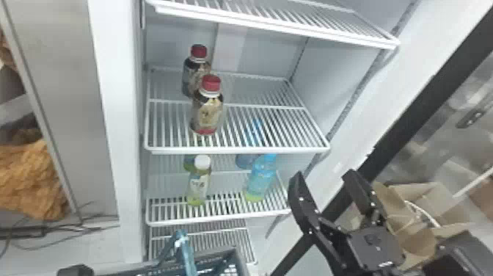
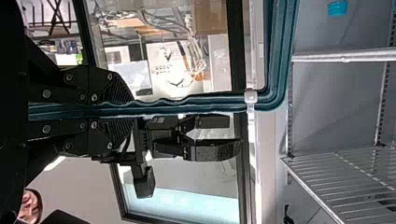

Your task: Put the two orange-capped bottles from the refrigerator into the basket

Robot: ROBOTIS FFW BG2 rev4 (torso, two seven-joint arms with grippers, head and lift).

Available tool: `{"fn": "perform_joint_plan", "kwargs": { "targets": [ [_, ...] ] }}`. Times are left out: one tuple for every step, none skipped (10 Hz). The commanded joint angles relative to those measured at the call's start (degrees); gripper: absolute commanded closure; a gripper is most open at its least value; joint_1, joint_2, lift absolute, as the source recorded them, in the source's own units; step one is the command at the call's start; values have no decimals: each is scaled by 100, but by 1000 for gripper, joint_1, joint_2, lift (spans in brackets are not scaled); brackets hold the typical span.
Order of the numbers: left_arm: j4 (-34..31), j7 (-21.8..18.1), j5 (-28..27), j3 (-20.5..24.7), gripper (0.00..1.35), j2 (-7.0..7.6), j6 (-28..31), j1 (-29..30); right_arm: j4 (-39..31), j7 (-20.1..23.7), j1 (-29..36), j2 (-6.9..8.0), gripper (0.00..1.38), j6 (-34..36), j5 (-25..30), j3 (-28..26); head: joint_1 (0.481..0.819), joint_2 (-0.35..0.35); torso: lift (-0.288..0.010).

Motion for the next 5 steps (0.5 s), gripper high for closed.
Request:
{"fn": "perform_joint_plan", "kwargs": {
  "targets": [
    [0,0,1,1,1207,-7,-4,-3,8,0,-4,-5,128,-33,4,0,695,-350,-40],
    [0,0,-11,1,1207,-7,-4,11,8,0,-4,-5,128,-33,4,0,695,-350,-40],
    [0,0,1,1,1207,-7,-4,25,8,0,-4,-5,128,-33,16,0,695,-350,-40],
    [0,0,1,1,1207,-7,-4,25,8,0,-4,-5,128,-33,16,0,695,-350,-40],
    [0,0,1,12,1207,-7,-4,25,8,0,-4,-5,128,-47,27,0,695,-350,-40]
  ]
}}
